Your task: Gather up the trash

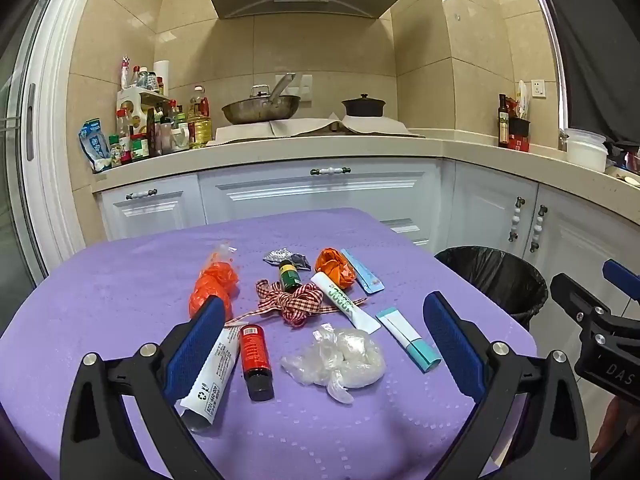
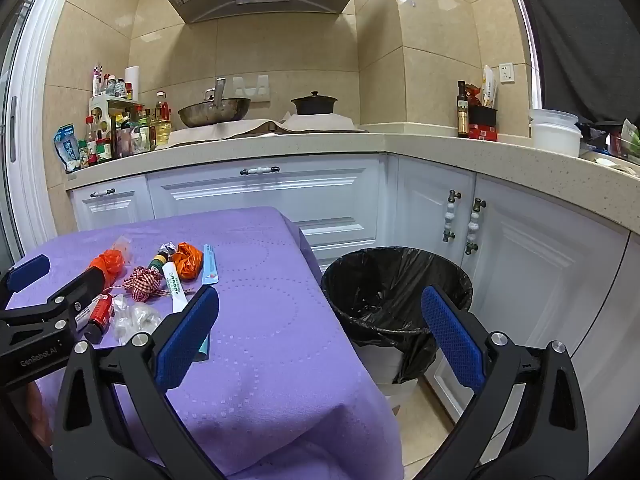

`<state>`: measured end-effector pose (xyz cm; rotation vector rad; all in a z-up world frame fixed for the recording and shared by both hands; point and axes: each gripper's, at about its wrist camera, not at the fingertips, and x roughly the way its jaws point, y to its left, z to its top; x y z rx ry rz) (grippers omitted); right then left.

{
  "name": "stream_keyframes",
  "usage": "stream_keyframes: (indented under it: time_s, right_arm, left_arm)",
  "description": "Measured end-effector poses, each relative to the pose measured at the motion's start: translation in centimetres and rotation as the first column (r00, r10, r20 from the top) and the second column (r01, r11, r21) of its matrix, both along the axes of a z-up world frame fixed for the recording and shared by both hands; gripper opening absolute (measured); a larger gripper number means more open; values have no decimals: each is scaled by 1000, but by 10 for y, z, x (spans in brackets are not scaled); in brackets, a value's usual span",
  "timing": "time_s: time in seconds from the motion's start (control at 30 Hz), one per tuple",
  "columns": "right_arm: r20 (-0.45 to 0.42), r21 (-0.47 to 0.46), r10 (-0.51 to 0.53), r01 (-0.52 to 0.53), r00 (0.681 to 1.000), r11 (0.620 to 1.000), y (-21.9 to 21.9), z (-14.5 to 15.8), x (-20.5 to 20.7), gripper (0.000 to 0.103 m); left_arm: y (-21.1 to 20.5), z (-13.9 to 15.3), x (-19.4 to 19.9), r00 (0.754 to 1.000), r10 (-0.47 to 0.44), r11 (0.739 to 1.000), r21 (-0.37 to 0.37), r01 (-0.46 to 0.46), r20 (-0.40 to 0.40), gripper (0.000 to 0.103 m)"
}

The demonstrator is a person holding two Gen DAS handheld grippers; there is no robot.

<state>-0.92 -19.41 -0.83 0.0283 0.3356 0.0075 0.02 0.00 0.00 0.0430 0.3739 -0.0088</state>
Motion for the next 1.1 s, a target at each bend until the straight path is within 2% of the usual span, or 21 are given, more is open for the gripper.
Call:
stream_keyframes:
  time_s: [1.1]
  right_arm:
    - [9, 0, -1, 1, 1000, 1000, -1, 2, -1, 99]
  left_arm:
    - [2, 6, -2, 1000, -3, 1000, -5, 3, 5, 97]
